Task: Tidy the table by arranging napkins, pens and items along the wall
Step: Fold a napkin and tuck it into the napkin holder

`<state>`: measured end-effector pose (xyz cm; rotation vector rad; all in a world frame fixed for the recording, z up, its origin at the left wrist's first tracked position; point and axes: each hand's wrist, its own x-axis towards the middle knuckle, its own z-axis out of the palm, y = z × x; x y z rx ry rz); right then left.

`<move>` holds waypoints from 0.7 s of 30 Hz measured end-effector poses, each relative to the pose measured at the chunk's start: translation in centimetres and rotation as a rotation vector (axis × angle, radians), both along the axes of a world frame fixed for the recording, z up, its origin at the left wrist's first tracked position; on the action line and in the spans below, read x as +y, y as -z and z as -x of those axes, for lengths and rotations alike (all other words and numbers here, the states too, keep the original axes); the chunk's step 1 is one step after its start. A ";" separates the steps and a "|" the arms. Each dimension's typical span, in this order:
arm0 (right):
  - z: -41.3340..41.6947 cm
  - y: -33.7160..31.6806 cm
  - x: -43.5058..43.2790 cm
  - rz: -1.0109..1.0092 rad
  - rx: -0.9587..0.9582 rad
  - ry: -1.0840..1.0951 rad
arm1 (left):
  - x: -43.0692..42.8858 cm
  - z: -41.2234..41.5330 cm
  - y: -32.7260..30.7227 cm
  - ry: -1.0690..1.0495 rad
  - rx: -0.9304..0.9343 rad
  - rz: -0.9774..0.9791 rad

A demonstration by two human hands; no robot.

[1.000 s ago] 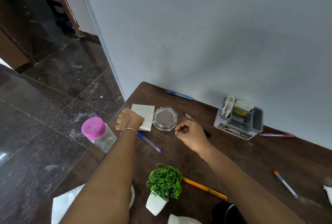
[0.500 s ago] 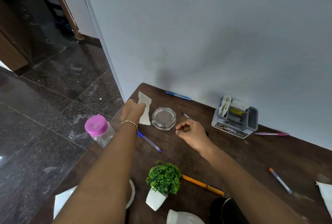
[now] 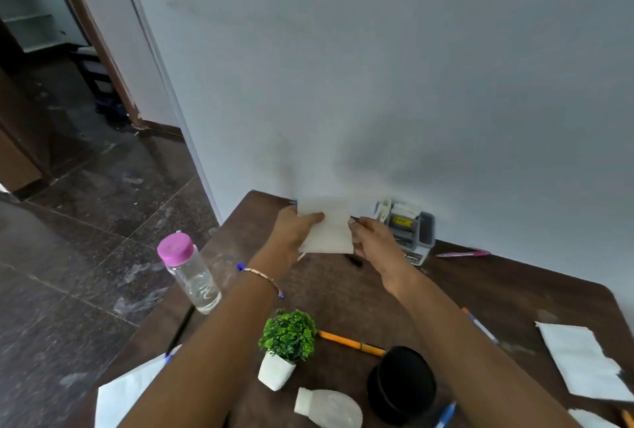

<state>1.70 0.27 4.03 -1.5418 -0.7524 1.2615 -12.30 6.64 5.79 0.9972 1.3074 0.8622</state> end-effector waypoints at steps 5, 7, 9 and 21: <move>-3.4 -1.6 -4.1 -0.086 0.079 0.121 | -3.6 -3.3 -1.1 0.202 -0.090 0.066; -4.5 -2.0 -5.7 -0.119 0.092 0.180 | -4.8 -4.3 -1.6 0.302 -0.110 0.064; -5.6 -2.3 -7.4 -0.136 0.072 0.230 | -6.1 -5.2 -2.0 0.381 -0.124 0.056; -8.7 -3.2 -12.2 -0.226 -0.038 0.257 | -10.2 -6.6 -2.6 0.414 -0.351 0.066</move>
